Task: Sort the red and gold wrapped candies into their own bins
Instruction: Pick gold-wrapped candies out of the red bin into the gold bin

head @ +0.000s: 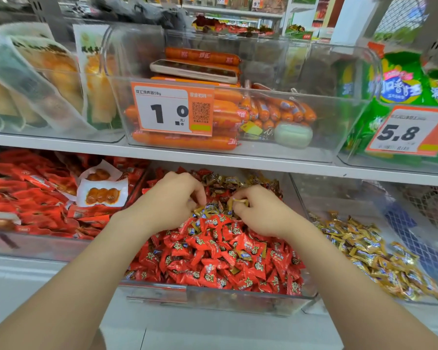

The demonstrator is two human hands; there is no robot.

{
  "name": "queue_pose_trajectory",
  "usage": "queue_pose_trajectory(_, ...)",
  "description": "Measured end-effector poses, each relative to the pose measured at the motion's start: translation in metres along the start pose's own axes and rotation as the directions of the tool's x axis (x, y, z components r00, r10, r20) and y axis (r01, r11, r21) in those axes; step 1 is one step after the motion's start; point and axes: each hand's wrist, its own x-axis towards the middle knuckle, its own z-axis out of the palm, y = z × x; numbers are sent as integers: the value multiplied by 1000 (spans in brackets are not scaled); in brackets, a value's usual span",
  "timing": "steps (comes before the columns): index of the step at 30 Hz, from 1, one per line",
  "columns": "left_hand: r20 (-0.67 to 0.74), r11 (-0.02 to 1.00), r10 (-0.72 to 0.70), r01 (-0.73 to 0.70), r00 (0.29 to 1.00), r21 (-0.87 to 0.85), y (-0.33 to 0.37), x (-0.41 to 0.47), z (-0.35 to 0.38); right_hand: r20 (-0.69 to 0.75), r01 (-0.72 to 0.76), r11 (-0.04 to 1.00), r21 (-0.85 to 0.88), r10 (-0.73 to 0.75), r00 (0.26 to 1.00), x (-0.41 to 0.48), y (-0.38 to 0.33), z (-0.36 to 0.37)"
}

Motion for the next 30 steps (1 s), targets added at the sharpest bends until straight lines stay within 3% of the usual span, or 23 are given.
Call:
queue_pose_trajectory(7, 212, 988, 70, -97, 975, 118, -6, -14, -4, -114, 43, 941, 337, -5, 993, -16, -10, -10)
queue_pose_trajectory(10, 271, 978, 79, -128, 959, 166, -1, -10, 2, -59, 20, 893, 449, 7, 998, -28, -9, -18)
queue_pose_trajectory(14, 296, 976, 121, -168, 947, 137, 5, -3, 12, 140, 75, 973, 220, -108, 984, -51, -4, -32)
queue_pose_trajectory(17, 259, 977, 135, -173, 956, 127, 9, 1, 17, 295, 77, 986, 149, -118, 948, -61, -3, -32)
queue_pose_trajectory(20, 200, 990, 114, -129, 973, 65, 10, 4, 19, 221, 122, 979, -161, -85, 971, -62, -1, -21)
queue_pose_trajectory(22, 160, 993, 104, -111, 982, 36, 10, 4, 19, 187, 109, 959, -261, -61, 980, -61, 0, -14)
queue_pose_trajectory(26, 114, 997, 82, -82, 990, -10, 8, 5, 21, 185, 142, 963, -230, -100, 978, -61, -3, -12)
queue_pose_trajectory(30, -7, 988, 56, -56, 998, -143, 5, 4, 12, -19, 67, 998, -12, -67, 998, -61, -3, -22)
